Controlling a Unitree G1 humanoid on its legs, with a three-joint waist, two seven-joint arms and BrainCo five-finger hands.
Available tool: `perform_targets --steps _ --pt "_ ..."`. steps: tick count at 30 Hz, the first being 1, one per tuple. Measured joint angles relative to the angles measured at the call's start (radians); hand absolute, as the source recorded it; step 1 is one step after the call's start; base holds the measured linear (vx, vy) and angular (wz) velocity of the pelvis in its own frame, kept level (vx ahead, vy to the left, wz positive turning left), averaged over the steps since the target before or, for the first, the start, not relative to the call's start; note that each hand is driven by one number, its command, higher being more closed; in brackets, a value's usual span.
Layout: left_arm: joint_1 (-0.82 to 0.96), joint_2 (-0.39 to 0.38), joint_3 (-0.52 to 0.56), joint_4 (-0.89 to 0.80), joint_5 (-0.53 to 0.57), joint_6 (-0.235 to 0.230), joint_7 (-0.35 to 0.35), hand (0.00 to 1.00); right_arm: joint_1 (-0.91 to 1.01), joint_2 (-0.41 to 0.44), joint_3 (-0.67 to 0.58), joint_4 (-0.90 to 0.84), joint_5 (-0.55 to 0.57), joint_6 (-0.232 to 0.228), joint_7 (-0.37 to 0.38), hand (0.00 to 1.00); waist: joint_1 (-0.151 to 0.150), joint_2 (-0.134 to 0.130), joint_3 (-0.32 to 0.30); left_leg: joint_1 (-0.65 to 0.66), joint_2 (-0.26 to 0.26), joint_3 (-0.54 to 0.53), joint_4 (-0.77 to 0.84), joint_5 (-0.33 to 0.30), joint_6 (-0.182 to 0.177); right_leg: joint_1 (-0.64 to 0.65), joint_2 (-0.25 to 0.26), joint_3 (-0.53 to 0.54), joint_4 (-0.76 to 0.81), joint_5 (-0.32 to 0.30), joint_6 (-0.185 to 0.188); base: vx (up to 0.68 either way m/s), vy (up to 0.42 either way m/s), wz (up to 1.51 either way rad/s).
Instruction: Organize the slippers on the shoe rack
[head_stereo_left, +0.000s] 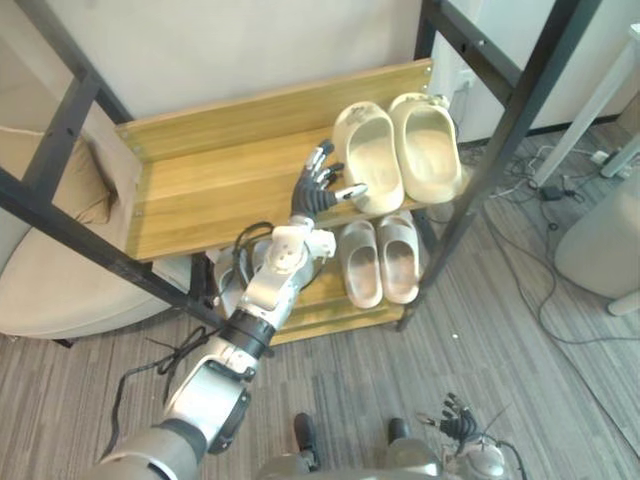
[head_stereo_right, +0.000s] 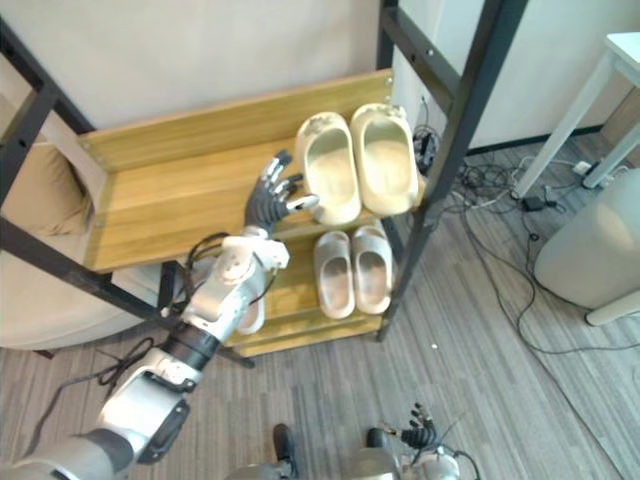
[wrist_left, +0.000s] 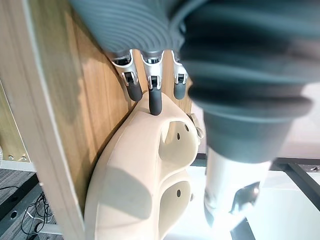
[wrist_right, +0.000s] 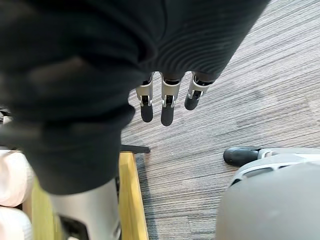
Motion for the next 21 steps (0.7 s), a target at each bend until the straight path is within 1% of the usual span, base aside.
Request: perform_targets --steps 5,8,10,14,15,17,21 --pt "-0.019 0.029 0.007 0.021 0.004 0.004 -0.002 0.00 0.000 0.006 -0.020 0.014 0.001 -0.001 0.000 0.00 0.000 0.000 0.000 0.000 0.000 0.000 0.000 -0.001 -0.001 0.000 0.000 0.000 -0.001 0.000 0.000 0.00 0.000 0.00" --pt "-0.020 0.041 0.052 0.023 0.027 0.019 -0.004 0.00 -0.002 0.012 -0.036 0.025 0.001 -0.003 0.000 0.00 0.002 0.000 0.000 -0.001 0.000 -0.002 0.000 -0.001 -0.002 0.001 0.001 -0.001 -0.002 0.000 0.000 0.00 0.000 0.00" --pt "-0.020 0.067 0.083 0.034 0.043 0.021 -0.004 0.00 -0.004 0.013 -0.036 0.025 0.001 -0.004 0.000 0.00 0.000 0.000 0.000 -0.001 0.001 -0.002 0.000 -0.001 -0.002 0.001 0.002 -0.001 -0.002 0.000 0.000 0.00 0.000 0.00" --pt "-0.019 0.158 0.154 0.034 0.081 0.026 -0.002 0.00 -0.004 0.014 -0.037 0.029 0.000 -0.004 0.001 0.00 0.005 -0.001 0.000 -0.001 0.000 -0.015 0.000 -0.001 -0.001 0.017 0.003 -0.017 -0.003 0.000 0.000 0.00 -0.007 0.08" --pt "-0.019 0.164 0.157 0.029 0.081 0.026 0.000 0.00 -0.004 0.013 -0.037 0.031 0.000 -0.005 0.002 0.00 0.007 -0.001 0.000 0.000 0.000 -0.021 0.000 0.000 -0.001 0.018 0.003 -0.021 -0.003 -0.001 0.000 -0.01 -0.007 0.19" --pt "-0.010 0.182 0.164 -0.020 0.080 0.026 0.001 0.00 -0.006 0.010 -0.037 0.047 0.000 -0.006 0.003 0.00 0.013 -0.001 0.000 0.000 -0.002 -0.032 0.000 0.001 0.000 0.024 0.001 -0.034 -0.003 -0.002 0.001 -0.02 -0.004 0.18" --pt "0.070 0.198 0.160 -0.222 0.068 0.016 -0.001 0.00 -0.004 0.006 -0.036 0.054 0.000 -0.006 0.016 0.00 0.035 -0.001 0.000 0.002 -0.010 -0.056 0.000 0.003 0.003 0.036 -0.003 -0.053 -0.002 -0.007 0.002 -0.03 0.000 0.17"
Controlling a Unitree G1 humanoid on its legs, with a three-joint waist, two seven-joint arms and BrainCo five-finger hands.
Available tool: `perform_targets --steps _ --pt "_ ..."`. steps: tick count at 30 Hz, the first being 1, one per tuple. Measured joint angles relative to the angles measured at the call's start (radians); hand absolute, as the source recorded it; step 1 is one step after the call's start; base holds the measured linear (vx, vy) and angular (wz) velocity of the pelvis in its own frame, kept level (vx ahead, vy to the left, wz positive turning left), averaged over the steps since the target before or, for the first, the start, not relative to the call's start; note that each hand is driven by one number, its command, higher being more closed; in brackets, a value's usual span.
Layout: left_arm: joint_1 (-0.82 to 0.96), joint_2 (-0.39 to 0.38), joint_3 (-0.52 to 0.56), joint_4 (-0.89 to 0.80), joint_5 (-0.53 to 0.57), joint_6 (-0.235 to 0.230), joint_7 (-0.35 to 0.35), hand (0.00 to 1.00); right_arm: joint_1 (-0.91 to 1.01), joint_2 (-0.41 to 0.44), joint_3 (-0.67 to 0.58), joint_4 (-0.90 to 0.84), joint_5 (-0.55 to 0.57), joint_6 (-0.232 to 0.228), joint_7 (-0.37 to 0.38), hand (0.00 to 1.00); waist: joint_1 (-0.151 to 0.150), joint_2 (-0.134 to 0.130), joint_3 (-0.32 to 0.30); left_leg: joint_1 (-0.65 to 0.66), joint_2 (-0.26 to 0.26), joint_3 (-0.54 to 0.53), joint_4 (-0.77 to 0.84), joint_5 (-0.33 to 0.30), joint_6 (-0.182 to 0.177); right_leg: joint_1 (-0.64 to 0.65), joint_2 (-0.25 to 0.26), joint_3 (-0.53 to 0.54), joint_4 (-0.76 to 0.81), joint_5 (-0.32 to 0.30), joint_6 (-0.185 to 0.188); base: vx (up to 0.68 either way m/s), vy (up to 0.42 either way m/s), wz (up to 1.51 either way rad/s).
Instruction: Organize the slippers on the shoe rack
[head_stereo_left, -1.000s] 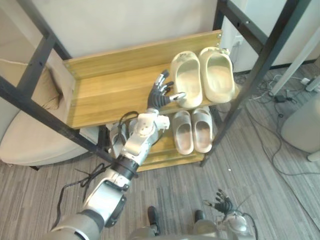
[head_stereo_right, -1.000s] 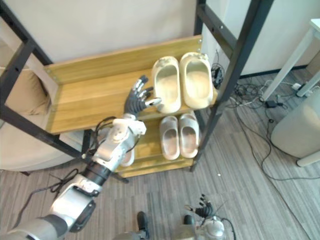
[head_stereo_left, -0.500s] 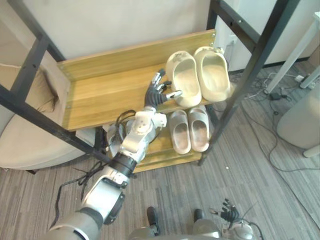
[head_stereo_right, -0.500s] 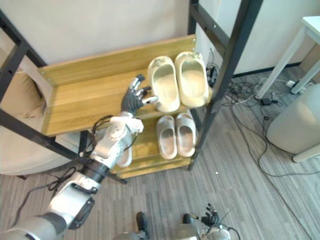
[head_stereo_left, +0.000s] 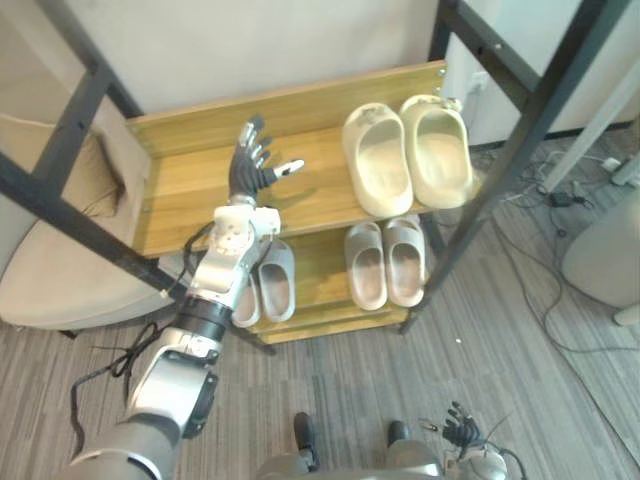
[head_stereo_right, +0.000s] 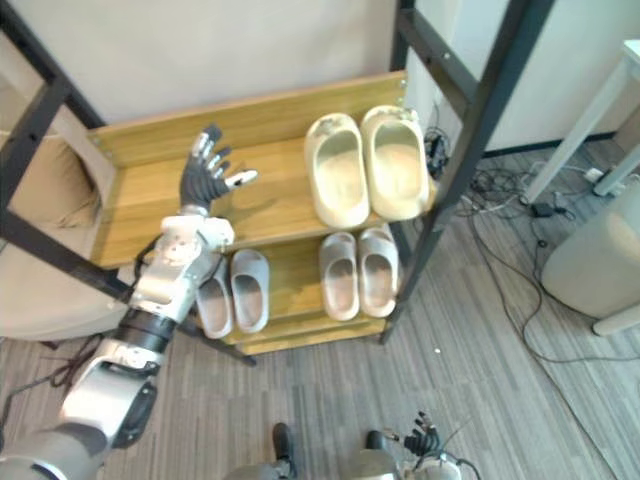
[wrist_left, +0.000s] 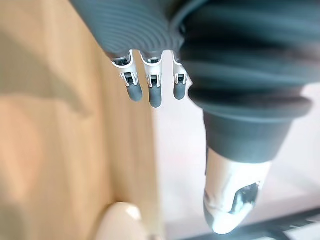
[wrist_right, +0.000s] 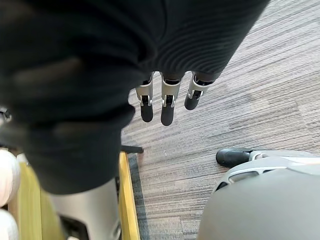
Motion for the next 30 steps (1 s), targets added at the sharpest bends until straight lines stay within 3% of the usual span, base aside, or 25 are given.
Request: perform_targets --steps 4,8,13,16,21,26,30 --pt "0.116 -0.009 -0.059 -0.218 -0.059 -0.031 -0.011 0.00 -0.004 -0.008 0.000 0.037 0.000 0.001 0.009 0.00 0.024 -0.001 -0.002 0.002 -0.001 -0.013 0.000 0.000 0.000 0.001 -0.002 -0.011 0.023 -0.020 0.000 -0.01 -0.014 0.11" --pt "0.253 -0.013 -0.136 -0.382 -0.111 -0.054 -0.069 0.00 -0.005 -0.011 0.001 0.042 0.000 0.000 0.016 0.00 0.030 -0.004 -0.011 0.000 -0.003 -0.030 0.000 0.000 0.000 -0.004 -0.005 -0.015 0.051 -0.041 0.001 0.02 -0.017 0.09" --pt "0.480 -0.012 -0.178 -0.425 -0.157 -0.056 -0.140 0.00 -0.005 -0.013 0.010 0.042 -0.002 0.000 0.018 0.00 0.035 -0.006 -0.031 0.004 -0.001 -0.030 0.000 -0.001 0.000 0.001 -0.001 -0.020 0.048 -0.043 0.000 0.00 0.000 0.00" --pt "0.650 -0.013 -0.198 -0.420 -0.194 -0.034 -0.204 0.00 -0.002 -0.014 0.013 0.052 -0.003 0.000 0.019 0.00 0.054 -0.010 -0.038 0.011 0.003 -0.029 0.000 -0.002 -0.001 0.001 0.001 -0.019 0.049 -0.045 -0.003 -0.06 -0.014 -0.01" --pt "0.828 -0.016 -0.203 -0.303 -0.200 -0.009 -0.266 0.00 0.007 -0.021 0.038 0.079 -0.026 -0.001 0.024 0.00 0.085 -0.027 -0.069 0.010 0.006 -0.030 -0.001 -0.002 -0.001 0.000 0.003 -0.020 0.048 -0.052 -0.005 -0.02 -0.007 0.01" --pt "0.915 -0.036 -0.201 -0.121 -0.157 0.013 -0.305 0.00 0.001 -0.013 0.039 0.079 -0.042 -0.001 0.025 0.00 0.092 -0.042 -0.085 0.010 0.004 -0.032 -0.001 -0.007 -0.001 0.000 0.002 -0.019 0.047 -0.055 -0.003 0.00 0.000 0.00" --pt "0.914 -0.093 -0.152 0.123 -0.014 0.016 -0.323 0.00 -0.005 0.000 0.038 0.079 -0.042 -0.002 0.025 0.00 0.096 -0.053 -0.096 0.011 0.002 -0.032 0.000 -0.007 -0.002 0.002 0.002 -0.018 0.043 -0.056 -0.002 0.01 -0.005 -0.01"
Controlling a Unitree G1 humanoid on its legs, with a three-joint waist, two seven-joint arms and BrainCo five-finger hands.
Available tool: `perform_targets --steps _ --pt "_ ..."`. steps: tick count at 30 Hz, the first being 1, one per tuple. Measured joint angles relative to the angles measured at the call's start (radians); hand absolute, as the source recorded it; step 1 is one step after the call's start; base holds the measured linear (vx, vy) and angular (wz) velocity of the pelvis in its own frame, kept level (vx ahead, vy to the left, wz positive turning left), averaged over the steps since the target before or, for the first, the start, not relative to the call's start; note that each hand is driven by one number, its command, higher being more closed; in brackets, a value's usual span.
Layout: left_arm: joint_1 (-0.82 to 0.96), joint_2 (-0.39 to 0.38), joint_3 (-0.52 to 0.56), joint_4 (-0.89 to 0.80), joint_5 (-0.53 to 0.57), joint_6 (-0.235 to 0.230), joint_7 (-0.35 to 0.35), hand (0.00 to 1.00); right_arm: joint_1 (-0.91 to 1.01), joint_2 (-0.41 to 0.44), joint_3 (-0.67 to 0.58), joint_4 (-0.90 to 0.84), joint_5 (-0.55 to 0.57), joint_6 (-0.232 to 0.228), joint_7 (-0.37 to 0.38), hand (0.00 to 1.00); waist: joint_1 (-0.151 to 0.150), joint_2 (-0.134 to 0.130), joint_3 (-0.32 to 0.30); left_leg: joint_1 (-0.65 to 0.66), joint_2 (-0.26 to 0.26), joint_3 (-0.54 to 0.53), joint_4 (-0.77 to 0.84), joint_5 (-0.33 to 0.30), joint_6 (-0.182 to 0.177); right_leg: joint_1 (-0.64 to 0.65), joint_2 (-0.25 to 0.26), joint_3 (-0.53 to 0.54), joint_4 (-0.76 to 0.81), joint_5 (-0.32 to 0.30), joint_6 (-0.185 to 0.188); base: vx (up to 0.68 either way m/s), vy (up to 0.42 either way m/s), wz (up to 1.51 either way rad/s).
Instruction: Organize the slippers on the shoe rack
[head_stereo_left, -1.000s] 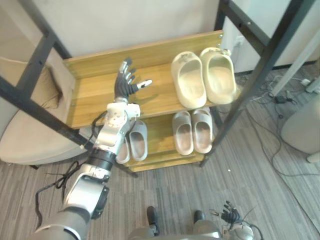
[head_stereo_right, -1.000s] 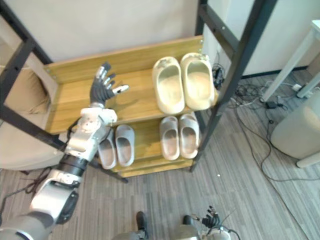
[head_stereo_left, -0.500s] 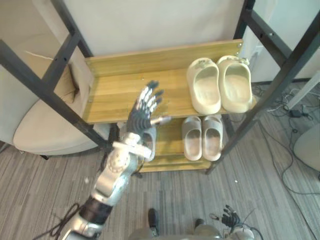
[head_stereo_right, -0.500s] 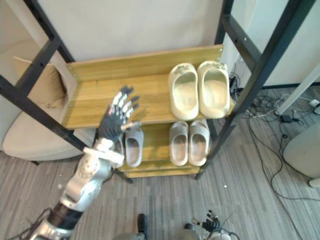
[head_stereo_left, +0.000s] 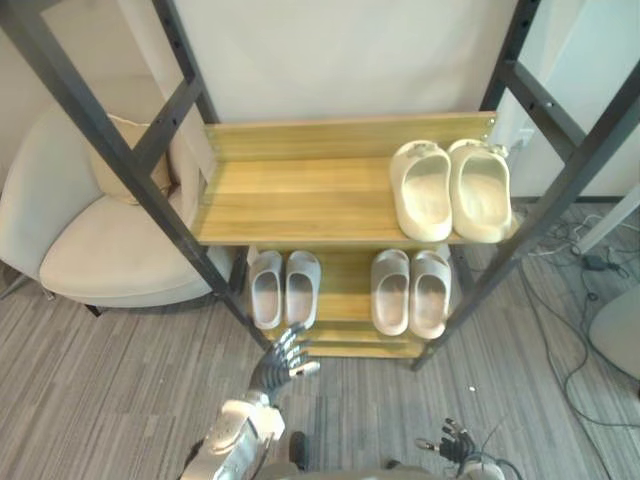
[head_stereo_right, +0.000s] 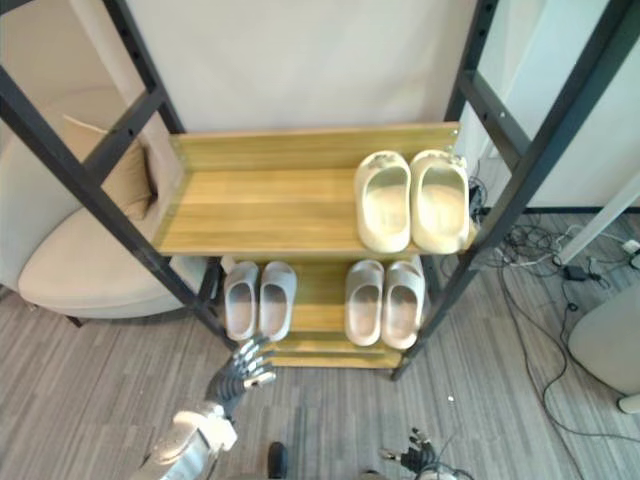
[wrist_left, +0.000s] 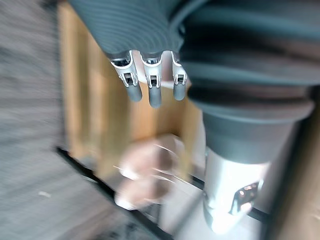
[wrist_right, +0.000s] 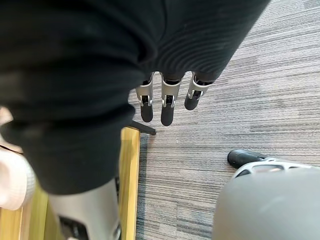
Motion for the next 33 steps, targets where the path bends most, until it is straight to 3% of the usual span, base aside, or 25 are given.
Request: perform_targets --steps 7,20,23,25,27,28,31,32,33 --pt "-0.055 -0.044 0.094 0.266 0.261 0.005 0.065 0.00 -0.021 0.014 0.001 0.008 -0.027 0.000 -0.004 0.00 0.001 -0.008 -0.006 0.014 -0.001 -0.003 0.000 -0.004 -0.004 0.021 0.001 -0.005 -0.002 0.000 0.000 0.01 -0.010 0.02" --pt "-0.090 -0.089 0.190 0.473 0.402 0.006 0.175 0.00 -0.051 0.034 0.001 0.048 -0.041 0.000 -0.020 0.00 0.019 -0.033 -0.004 0.033 -0.003 0.003 -0.005 -0.027 -0.008 0.024 -0.001 0.005 0.015 -0.030 0.004 0.00 -0.005 -0.02" --pt "-0.102 -0.098 0.204 0.491 0.402 0.006 0.191 0.00 -0.078 0.048 0.001 0.070 -0.048 0.002 -0.020 0.00 0.028 -0.055 0.004 0.035 -0.026 0.011 0.000 -0.054 0.003 -0.050 -0.053 0.015 0.177 -0.116 0.021 0.08 0.026 -0.05" --pt "-0.113 -0.107 0.216 0.496 0.403 0.006 0.199 0.00 -0.093 0.047 0.005 0.069 -0.076 0.006 -0.020 0.00 0.031 -0.057 0.011 0.041 -0.056 -0.001 0.001 -0.063 0.013 -0.122 -0.100 0.051 0.386 -0.157 0.052 0.12 0.037 0.16" --pt "-0.121 -0.106 0.223 0.507 0.403 0.007 0.204 0.00 -0.110 0.046 0.006 0.067 -0.077 0.009 -0.020 0.00 0.027 -0.057 0.020 0.057 -0.067 -0.045 0.024 -0.065 0.026 -0.200 -0.113 0.149 0.603 -0.137 0.025 0.14 0.020 0.60" --pt "-0.128 -0.109 0.223 0.509 0.403 0.009 0.208 0.00 -0.112 0.049 0.006 0.064 -0.077 0.009 -0.020 0.00 0.023 -0.052 0.030 0.062 -0.068 -0.080 0.035 -0.069 0.030 -0.225 -0.102 0.214 0.652 -0.165 0.026 0.19 -0.057 1.02" --pt "-0.161 -0.111 0.232 0.509 0.409 0.009 0.218 0.00 -0.114 0.049 0.024 0.065 -0.076 0.009 -0.020 0.00 0.023 -0.067 0.032 0.042 -0.084 -0.182 0.052 -0.069 0.028 -0.234 -0.029 0.374 0.554 -0.214 0.019 0.08 -0.136 1.19" --pt "-0.172 -0.111 0.234 0.509 0.409 0.007 0.218 0.00 -0.124 0.048 0.031 0.066 -0.074 0.009 -0.020 0.00 0.024 -0.084 0.031 0.027 -0.103 -0.220 0.057 -0.066 0.020 -0.230 -0.019 0.420 0.468 -0.208 0.009 0.05 -0.188 1.13" --pt "-0.181 -0.116 0.234 0.511 0.409 0.008 0.219 0.00 -0.132 0.045 0.030 0.067 -0.074 0.009 -0.021 0.00 0.026 -0.078 0.035 0.021 -0.108 -0.246 0.055 -0.062 0.011 -0.206 -0.026 0.413 0.429 -0.226 0.011 0.03 -0.188 0.89"
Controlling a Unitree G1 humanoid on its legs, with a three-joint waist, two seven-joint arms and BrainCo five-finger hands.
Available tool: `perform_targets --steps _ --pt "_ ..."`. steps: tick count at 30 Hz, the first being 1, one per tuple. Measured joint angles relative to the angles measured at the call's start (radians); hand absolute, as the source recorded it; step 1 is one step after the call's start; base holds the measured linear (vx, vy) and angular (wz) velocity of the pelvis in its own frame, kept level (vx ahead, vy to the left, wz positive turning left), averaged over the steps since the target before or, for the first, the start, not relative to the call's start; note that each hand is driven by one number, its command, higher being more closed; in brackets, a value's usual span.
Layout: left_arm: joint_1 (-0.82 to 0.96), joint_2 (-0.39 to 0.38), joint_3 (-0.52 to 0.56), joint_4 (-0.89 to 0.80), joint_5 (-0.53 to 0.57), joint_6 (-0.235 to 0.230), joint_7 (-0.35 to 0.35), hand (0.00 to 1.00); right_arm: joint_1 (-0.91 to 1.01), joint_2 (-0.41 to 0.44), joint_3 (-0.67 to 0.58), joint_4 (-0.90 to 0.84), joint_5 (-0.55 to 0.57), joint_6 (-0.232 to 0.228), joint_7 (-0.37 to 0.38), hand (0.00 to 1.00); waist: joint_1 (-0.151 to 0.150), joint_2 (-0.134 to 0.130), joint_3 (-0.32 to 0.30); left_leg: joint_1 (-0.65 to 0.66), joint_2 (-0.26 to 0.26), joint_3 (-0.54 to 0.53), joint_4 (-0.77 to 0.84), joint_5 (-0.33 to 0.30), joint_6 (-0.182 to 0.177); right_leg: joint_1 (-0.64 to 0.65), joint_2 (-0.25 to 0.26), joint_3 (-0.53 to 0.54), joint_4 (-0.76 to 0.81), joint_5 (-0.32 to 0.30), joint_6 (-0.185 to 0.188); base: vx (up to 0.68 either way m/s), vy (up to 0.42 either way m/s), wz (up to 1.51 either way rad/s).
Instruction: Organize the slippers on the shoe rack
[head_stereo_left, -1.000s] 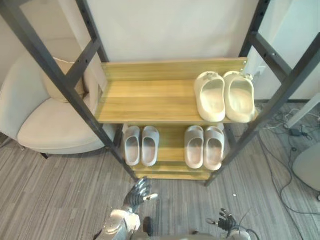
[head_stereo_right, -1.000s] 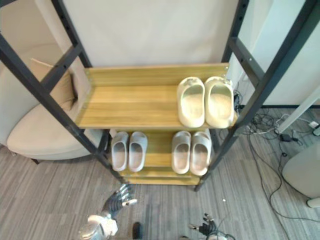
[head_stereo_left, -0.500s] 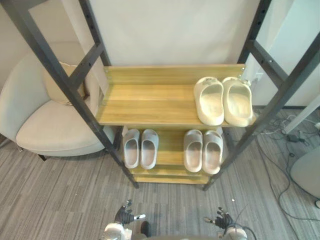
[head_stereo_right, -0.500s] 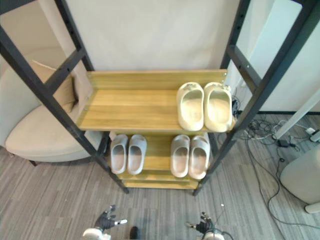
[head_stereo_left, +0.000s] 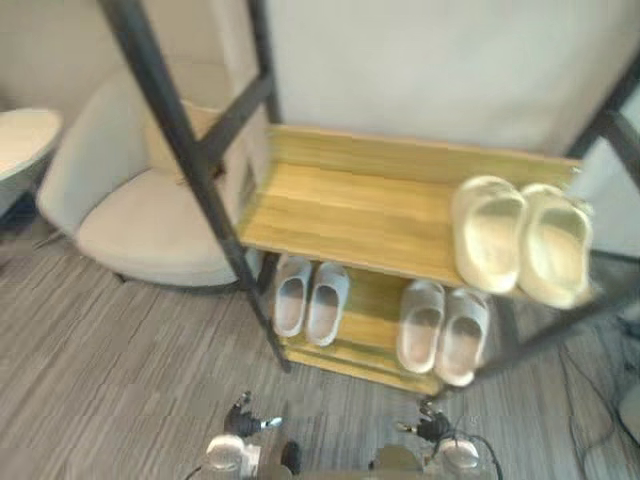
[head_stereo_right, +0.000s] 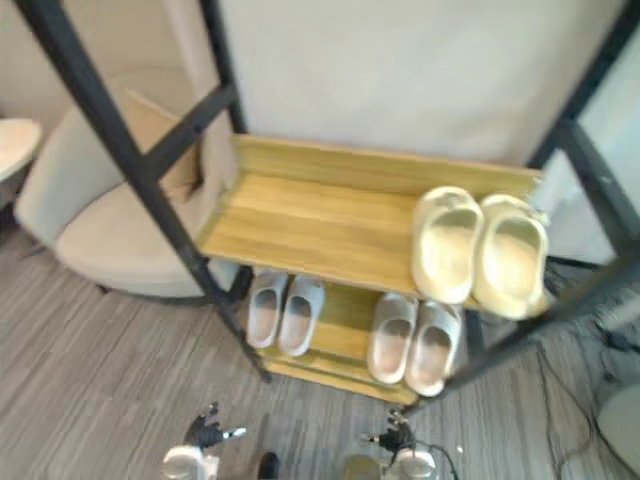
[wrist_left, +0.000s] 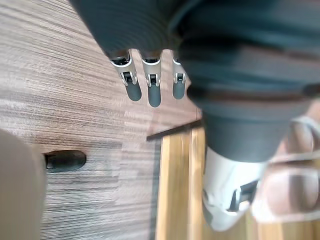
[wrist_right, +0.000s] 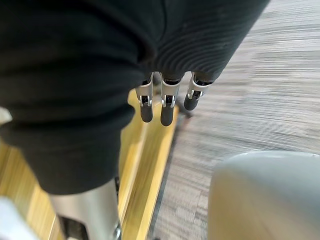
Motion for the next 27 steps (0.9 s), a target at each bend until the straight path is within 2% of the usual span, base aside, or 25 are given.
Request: perform_targets --steps 1,3,7,8,10,11,12,13,14,15,16,17,18,20,21,22,23,24,27 --pt "-0.005 -0.011 -0.002 0.001 0.001 -0.001 -0.002 0.00 -0.012 -0.001 0.000 0.000 0.006 0.000 0.000 0.00 0.008 0.023 -0.003 -0.025 0.006 -0.019 0.001 0.005 -0.007 0.003 0.001 -0.028 -0.038 -0.005 -0.011 0.02 -0.128 0.74" --pt "-0.005 -0.037 0.001 0.014 0.000 0.000 -0.001 0.00 -0.035 -0.015 -0.001 0.001 0.009 0.002 0.000 0.00 0.010 0.070 0.011 -0.054 0.034 -0.080 0.001 0.017 -0.025 0.041 0.026 -0.097 -0.102 0.027 -0.024 0.02 -0.126 0.77" --pt "-0.008 -0.038 0.020 0.020 -0.001 0.000 0.000 0.00 -0.041 0.010 0.009 -0.003 0.009 0.000 -0.001 0.00 0.016 0.074 0.019 -0.081 0.057 -0.149 0.003 0.038 -0.056 0.103 0.060 -0.193 -0.188 0.064 -0.046 0.02 -0.059 0.72" --pt "-0.025 -0.041 0.020 0.020 -0.001 0.000 0.000 0.00 -0.046 0.010 0.011 -0.003 0.010 0.000 -0.003 0.00 0.018 0.067 0.029 -0.108 0.065 -0.165 0.011 0.052 -0.063 0.109 0.068 -0.230 -0.212 0.075 -0.051 -0.01 -0.005 0.84" --pt "-0.037 -0.043 0.021 0.018 -0.002 0.000 0.001 0.00 -0.067 0.013 0.010 -0.004 0.016 0.000 -0.012 0.00 0.023 0.053 0.046 -0.164 0.046 -0.122 0.049 0.103 -0.060 0.103 0.066 -0.268 -0.219 0.087 -0.063 -0.04 -0.004 0.92" --pt "-0.046 -0.048 0.019 0.015 -0.002 0.001 0.001 0.00 -0.074 0.012 0.008 -0.009 0.016 0.000 -0.022 0.00 0.019 0.044 0.060 -0.194 0.029 -0.055 0.057 0.159 -0.038 0.099 0.056 -0.275 -0.223 0.103 -0.081 -0.09 0.026 0.87" --pt "-0.051 -0.052 0.020 0.008 -0.002 0.001 0.002 0.00 -0.072 0.022 0.008 -0.024 0.017 0.000 -0.026 0.00 0.019 0.040 0.070 -0.202 0.036 0.049 0.083 0.127 -0.010 0.101 0.041 -0.299 -0.237 0.114 -0.086 -0.16 0.051 0.80" --pt "-0.055 -0.054 0.027 0.001 -0.002 0.004 0.001 0.00 -0.070 0.025 0.007 -0.043 0.017 -0.001 -0.030 0.00 0.016 0.042 0.078 -0.237 0.055 0.190 0.225 0.022 0.033 0.106 0.036 -0.331 -0.240 0.113 -0.087 -0.15 0.077 0.50" --pt "-0.061 -0.053 0.028 0.000 -0.001 0.007 0.001 0.00 -0.062 0.026 0.007 -0.057 0.018 -0.001 -0.030 0.00 0.015 0.039 0.083 -0.258 0.078 0.288 0.356 -0.063 0.062 0.106 0.027 -0.355 -0.228 0.113 -0.087 -0.16 0.057 0.57" --pt "-0.062 -0.053 0.029 0.000 -0.001 0.007 0.001 0.00 -0.033 0.030 0.007 -0.091 0.019 -0.001 -0.030 0.00 0.011 0.040 0.083 -0.257 0.133 0.416 0.520 -0.149 0.063 0.109 0.014 -0.400 -0.212 0.113 -0.086 -0.13 0.079 0.65" --pt "-0.064 -0.057 0.025 0.000 0.000 0.007 0.001 0.00 -0.001 0.030 0.006 -0.118 0.027 -0.002 -0.030 0.00 0.000 0.055 0.074 -0.242 0.193 0.501 0.584 -0.197 0.056 0.106 0.009 -0.442 -0.196 0.112 -0.084 -0.11 0.074 0.66" --pt "-0.064 -0.058 0.022 0.000 0.001 0.007 0.002 0.00 0.006 0.029 0.005 -0.122 0.037 -0.003 -0.030 0.00 -0.005 0.068 0.069 -0.238 0.213 0.525 0.589 -0.209 0.050 0.102 0.008 -0.454 -0.184 0.108 -0.075 -0.12 0.137 0.90" --pt "-0.083 -0.059 0.012 -0.001 0.003 0.007 0.002 0.00 0.010 0.024 -0.006 -0.115 0.038 0.001 -0.030 0.00 -0.012 0.079 0.075 -0.243 0.195 0.551 0.561 -0.214 0.043 0.094 0.007 -0.467 -0.155 0.088 -0.043 -0.15 0.134 1.07" --pt "-0.103 -0.052 -0.027 -0.003 0.010 0.007 0.002 0.00 0.029 0.026 -0.013 -0.112 0.037 0.004 -0.028 0.00 -0.025 0.077 0.069 -0.192 0.120 0.482 0.364 -0.208 0.046 0.092 -0.001 -0.459 -0.205 0.092 -0.047 -0.14 0.148 1.11" --pt "-0.116 -0.035 -0.036 -0.001 0.012 0.007 0.001 0.00 0.028 0.047 -0.025 -0.103 0.037 0.004 -0.028 0.00 -0.034 0.044 0.074 -0.167 0.089 0.523 0.342 -0.210 0.076 0.100 -0.057 -0.507 -0.228 0.135 -0.027 -0.04 0.116 0.64" --pt "-0.111 -0.037 -0.037 -0.001 0.012 0.008 0.002 0.00 0.027 0.044 -0.026 -0.105 0.037 0.004 -0.028 0.00 -0.034 0.049 0.073 -0.167 0.105 0.538 0.368 -0.221 0.078 0.104 -0.054 -0.509 -0.220 0.140 -0.022 -0.04 0.192 0.53" --pt "-0.097 -0.045 -0.039 0.005 0.012 0.014 0.002 0.00 0.021 0.045 -0.032 -0.107 0.037 0.003 -0.028 0.00 -0.036 0.070 0.071 -0.130 0.121 0.516 0.334 -0.232 0.041 0.103 -0.041 -0.509 -0.201 0.135 -0.011 -0.01 0.144 0.34" --pt "-0.092 -0.041 -0.045 0.012 0.019 0.018 0.002 0.00 0.017 0.049 -0.030 -0.107 0.037 0.004 -0.026 0.00 -0.041 0.059 0.075 -0.092 0.084 0.500 0.258 -0.188 0.057 0.093 -0.069 -0.505 -0.175 0.145 -0.017 -0.02 0.177 0.40" --pt "-0.086 -0.033 -0.050 0.021 0.022 0.019 0.001 0.00 0.023 0.055 -0.031 -0.099 0.036 0.006 -0.026 0.00 -0.044 0.041 0.066 -0.067 0.030 0.448 0.160 -0.119 0.082 0.064 -0.110 -0.484 -0.104 0.152 -0.019 -0.04 0.126 0.60"
